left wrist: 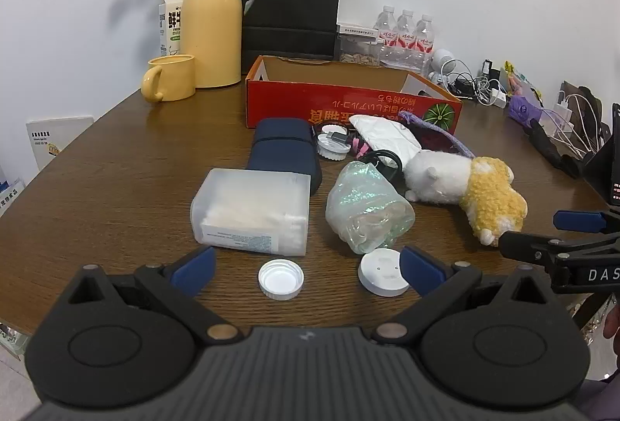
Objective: Organize objects
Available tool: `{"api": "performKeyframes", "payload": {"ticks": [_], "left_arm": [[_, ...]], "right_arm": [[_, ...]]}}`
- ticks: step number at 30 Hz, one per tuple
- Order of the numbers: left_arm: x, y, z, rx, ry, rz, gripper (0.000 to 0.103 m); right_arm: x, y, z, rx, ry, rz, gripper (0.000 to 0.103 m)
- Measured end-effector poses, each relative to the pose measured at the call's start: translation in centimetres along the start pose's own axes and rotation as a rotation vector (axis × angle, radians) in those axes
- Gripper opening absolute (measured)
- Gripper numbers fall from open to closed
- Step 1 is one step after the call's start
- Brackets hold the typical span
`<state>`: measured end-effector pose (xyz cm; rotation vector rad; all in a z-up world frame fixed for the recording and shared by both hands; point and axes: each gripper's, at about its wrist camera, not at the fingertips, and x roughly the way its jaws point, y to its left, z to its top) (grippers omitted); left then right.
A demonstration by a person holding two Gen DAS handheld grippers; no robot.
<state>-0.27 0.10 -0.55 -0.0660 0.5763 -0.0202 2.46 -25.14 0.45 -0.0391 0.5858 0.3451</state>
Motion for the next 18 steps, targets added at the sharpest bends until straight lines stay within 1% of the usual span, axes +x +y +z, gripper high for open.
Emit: {"api": "performKeyframes", "payload": {"ticks": [4,5,18], "left_arm": [[0.09,-0.11,0.14,-0.001,0.002,0.004,0.103],[0.12,-0.13,0.21,-0.002,0.003,0.004,0.103],[0.12,0.01,0.36,-0.008,0.011,0.003,0.103]], "right_arm": [[-0.19,-0.12,-0.11,0.002,-0.002,-0.002,0.103],[0.39,-0.29,-0.46,0.003,-0.001,-0.004,0.103],[0.51,-0.38,-0.42,0.007,0.001,-0.006,0.103]]}}
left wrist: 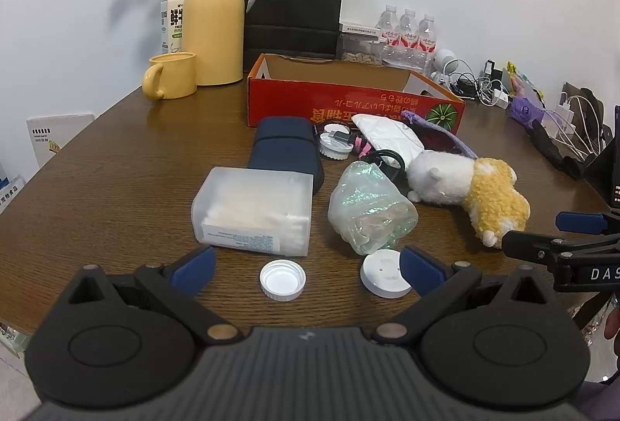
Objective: Organize objects
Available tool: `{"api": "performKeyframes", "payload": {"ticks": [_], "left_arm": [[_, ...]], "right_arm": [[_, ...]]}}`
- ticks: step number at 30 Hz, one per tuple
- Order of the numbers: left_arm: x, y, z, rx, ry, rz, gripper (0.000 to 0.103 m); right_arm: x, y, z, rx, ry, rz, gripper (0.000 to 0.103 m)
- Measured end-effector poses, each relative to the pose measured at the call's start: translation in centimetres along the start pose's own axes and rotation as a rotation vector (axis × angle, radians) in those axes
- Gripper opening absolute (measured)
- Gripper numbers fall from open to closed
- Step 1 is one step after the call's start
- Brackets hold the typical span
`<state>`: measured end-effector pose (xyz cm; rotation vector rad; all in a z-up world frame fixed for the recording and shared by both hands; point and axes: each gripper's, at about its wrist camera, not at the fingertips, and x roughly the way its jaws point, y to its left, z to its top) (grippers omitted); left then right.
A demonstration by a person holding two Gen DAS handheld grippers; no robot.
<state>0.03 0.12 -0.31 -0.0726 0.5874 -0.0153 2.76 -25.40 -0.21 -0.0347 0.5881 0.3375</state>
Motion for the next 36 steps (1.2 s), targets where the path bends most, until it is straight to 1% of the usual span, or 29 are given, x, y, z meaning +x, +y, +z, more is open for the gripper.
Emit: {"api": "performKeyframes", "payload": {"ticks": [36], "left_arm": [[0.44,0.25,0.14,-0.014,0.009,0.002,0.103]], "right_arm": [[0.14,-0.27,0.14,0.006,0.005,-0.002,0.103]]}}
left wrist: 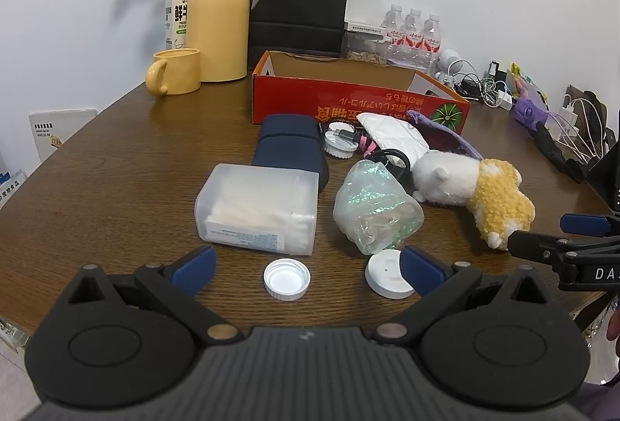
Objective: Organize objects
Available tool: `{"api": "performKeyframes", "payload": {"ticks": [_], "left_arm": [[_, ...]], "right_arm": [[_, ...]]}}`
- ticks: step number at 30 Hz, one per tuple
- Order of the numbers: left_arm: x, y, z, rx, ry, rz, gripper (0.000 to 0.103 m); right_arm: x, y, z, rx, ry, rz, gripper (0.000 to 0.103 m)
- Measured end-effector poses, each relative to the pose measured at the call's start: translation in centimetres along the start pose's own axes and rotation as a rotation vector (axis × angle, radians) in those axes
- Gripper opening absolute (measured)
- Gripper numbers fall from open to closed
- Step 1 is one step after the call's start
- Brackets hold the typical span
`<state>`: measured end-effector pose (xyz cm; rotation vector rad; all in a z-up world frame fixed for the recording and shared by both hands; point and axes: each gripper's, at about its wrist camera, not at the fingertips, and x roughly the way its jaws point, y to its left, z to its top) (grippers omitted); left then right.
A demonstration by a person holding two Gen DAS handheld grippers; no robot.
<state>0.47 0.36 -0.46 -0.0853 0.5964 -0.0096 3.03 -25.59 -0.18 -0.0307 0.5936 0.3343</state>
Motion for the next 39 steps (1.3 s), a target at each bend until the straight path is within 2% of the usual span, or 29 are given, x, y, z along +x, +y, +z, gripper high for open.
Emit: {"api": "performKeyframes", "payload": {"ticks": [15,32,35,37,39], "left_arm": [[1.5,0.4,0.3,0.005,-0.007,0.040,0.103],[4.9,1.8,1.7,-0.027,-0.020,0.133,0.103],[5.6,1.9,2.1,-0.026,-0.024,0.137,0.103],[6.1,1.9,2.3,-0.025,-0.023,0.142,0.103],[6.5,1.9,2.4,-0.028,-0.022,0.139,0.103]], "right_arm": [[2.4,-0.1,0.5,-0.010,0.010,-0.031,0.103],[6.9,-0.2,1.3,0.025,0.031,-0.072,0.103],[7.3,-0.2,1.5,0.031,0.023,-0.082,0.099],[7.5,-0.3,1.6,0.033,0.018,-0.090,0.094],[7.7,-0.3,1.7,0.038,0.016,-0.093,0.084]]}}
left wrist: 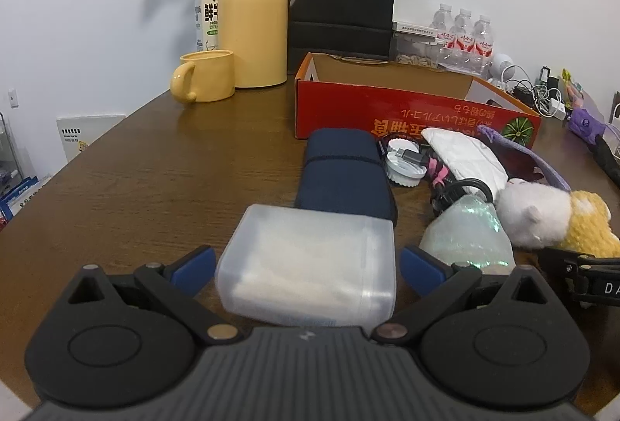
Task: Organize objects
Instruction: 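Grasp the clear plastic box with the left tool while the right tool grasps the plush alpaca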
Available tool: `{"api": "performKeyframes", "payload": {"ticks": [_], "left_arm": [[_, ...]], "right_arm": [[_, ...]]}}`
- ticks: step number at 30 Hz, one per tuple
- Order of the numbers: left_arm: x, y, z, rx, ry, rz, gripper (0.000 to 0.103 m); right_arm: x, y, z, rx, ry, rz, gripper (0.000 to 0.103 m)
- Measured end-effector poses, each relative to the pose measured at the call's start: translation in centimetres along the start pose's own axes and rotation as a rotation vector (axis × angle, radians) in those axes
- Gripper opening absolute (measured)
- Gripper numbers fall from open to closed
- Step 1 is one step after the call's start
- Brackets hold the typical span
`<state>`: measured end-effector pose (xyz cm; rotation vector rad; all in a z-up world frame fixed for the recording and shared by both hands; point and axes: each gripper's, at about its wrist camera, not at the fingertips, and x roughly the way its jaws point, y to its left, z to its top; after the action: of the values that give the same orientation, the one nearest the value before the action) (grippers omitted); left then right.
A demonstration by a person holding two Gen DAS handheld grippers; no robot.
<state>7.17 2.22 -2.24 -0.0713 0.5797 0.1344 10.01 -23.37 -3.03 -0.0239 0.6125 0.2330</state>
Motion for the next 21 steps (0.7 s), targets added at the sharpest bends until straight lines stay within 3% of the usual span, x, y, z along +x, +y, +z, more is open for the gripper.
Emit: {"api": "performKeyframes", "payload": {"ticks": [2,5,12,21], "left_arm": [[0.4,0.0,0.1,-0.009,0.009,-0.006,0.102],[0.8,0.0,0.0,-0.027,0.022,-0.017,0.088],[0.2,0.0,-0.1,-0.039,0.011,-0.020,0.087],[-2.6,0.2,1.3,-0.038,-0.074,-0.039,0.087]], "right_arm": [[0.1,-0.1,0.1,0.005,-0.001,0.009,0.077],[0.1,-0.1,0.1,0.004,-0.006,0.011,0.072],[-0.7,-0.7,-0.2,0.019,-0.029,0.045,0.064],[-3.8,-1.2,-0.1,-0.010,-0.097,0.074,0.063]]}}
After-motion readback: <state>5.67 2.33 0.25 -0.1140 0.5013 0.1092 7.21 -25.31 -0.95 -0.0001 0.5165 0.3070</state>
